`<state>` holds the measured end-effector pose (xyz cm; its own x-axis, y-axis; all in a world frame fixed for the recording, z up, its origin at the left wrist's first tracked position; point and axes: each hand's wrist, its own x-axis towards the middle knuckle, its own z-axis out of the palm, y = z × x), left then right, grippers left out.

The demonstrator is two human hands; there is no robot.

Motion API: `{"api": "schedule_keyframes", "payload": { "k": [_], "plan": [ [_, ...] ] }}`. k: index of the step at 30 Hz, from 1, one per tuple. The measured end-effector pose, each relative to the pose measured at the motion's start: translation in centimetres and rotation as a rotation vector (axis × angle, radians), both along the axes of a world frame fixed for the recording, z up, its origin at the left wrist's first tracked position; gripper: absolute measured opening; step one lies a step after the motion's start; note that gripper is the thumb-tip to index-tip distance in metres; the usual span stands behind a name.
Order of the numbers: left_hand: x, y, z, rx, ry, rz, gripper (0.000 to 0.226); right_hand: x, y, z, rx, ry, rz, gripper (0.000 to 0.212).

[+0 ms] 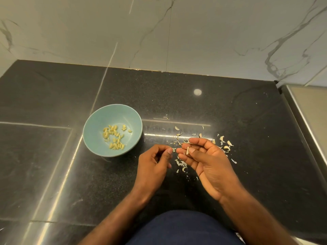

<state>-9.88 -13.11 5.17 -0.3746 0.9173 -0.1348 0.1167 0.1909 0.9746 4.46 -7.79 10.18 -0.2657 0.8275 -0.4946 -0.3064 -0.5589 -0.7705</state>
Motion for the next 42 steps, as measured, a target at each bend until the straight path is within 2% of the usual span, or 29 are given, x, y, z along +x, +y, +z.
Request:
{"api": "schedule_keyframes", "payload": {
  "k": [3,6,8,11,15,20,23,24,29,36,40,42],
  "plan": [
    [0.5,-0.1,1.4,0.025,-0.100,-0.094,0.009,0.0,0.1,-0.2,0.083,-0.072,0.015,0.026],
    [0.6,0.1,2.2,-0.040,-0.266,-0.251,0.031,0.1,0.3,-0.3,0.104,-0.100,0.046,0.035],
    [0.7,0.2,2.3,-0.072,-0.387,-0.239,0.037,0.1,0.3,-0.2,0.111,-0.083,0.059,0.040],
    [0.6,0.3,2.1,-0.112,-0.495,-0.209,0.033,0.0,0.2,-0.6,0.118,-0.063,0.063,0.042],
    [0.4,0.2,1.7,-0.119,-0.534,-0.217,0.021,-0.1,0.0,-1.2,0.131,-0.067,0.066,0.038],
    [0.4,0.3,1.0,-0.144,-0.431,-0.127,0.017,0.6,1.6,-1.8,0.370,-0.373,-0.012,0.014],
    [0.2,0.3,0.7,-0.154,-0.370,-0.113,0.014,1.0,2.3,-2.2,0.452,-0.587,0.331,0.041],
    [0.1,0.3,0.7,-0.154,-0.348,-0.114,0.014,1.0,2.2,-2.3,0.444,-0.611,0.417,0.044],
    [0.0,0.4,0.6,-0.161,-0.310,-0.123,0.014,-0.3,0.9,-3.1,0.435,-0.554,0.352,0.012],
    [-0.6,0.0,0.5,-0.121,-0.365,-0.114,0.014,-0.2,1.1,-3.1,0.308,-0.370,0.293,0.008],
    [-0.8,0.0,1.2,-0.086,-0.639,-0.145,0.023,0.2,1.3,-2.8,0.247,-0.186,0.297,0.015],
    [-0.8,0.2,1.3,-0.083,-0.624,-0.148,0.025,0.3,1.3,-2.8,0.256,-0.175,0.295,0.015]
  ]
}}
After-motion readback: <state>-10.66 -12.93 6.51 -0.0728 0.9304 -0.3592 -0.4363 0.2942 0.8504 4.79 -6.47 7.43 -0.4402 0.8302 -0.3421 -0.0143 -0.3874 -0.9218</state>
